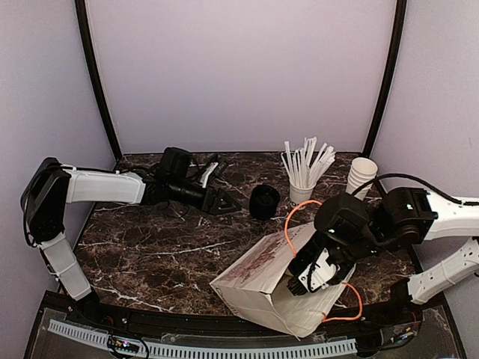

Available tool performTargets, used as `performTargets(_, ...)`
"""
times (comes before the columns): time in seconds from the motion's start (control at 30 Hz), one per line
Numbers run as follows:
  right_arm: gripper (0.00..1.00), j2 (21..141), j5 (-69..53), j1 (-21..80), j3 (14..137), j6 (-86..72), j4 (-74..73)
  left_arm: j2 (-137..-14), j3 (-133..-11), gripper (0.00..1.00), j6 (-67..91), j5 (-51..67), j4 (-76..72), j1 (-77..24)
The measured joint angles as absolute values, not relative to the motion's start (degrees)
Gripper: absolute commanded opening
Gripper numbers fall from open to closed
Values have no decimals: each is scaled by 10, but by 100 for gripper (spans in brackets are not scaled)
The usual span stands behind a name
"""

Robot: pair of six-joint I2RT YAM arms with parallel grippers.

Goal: Pack the takeout coffee

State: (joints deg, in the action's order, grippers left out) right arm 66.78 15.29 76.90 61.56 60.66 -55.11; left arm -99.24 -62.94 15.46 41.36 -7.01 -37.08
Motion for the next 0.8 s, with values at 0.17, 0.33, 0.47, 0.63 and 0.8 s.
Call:
performTargets(0.17,71,659,170,769,597,643,-508,-997,-628,75,155,418,-72,-371)
performTargets(0.33,72,714,181,764,614,642,-470,-999,-628,75,155,431,-72,-371)
performTargets(0.47,72,729,182,754,621,642,-461,-1007,-628,75,155,447,-76,-371)
performTargets(0.63,70,778,175,727,664,628,-469,-1028,-628,75,161,464,-81,-371)
performTargets(0.8,71,827,159,704,710,609,-488,-1035,-628,75,163,471,-81,-371)
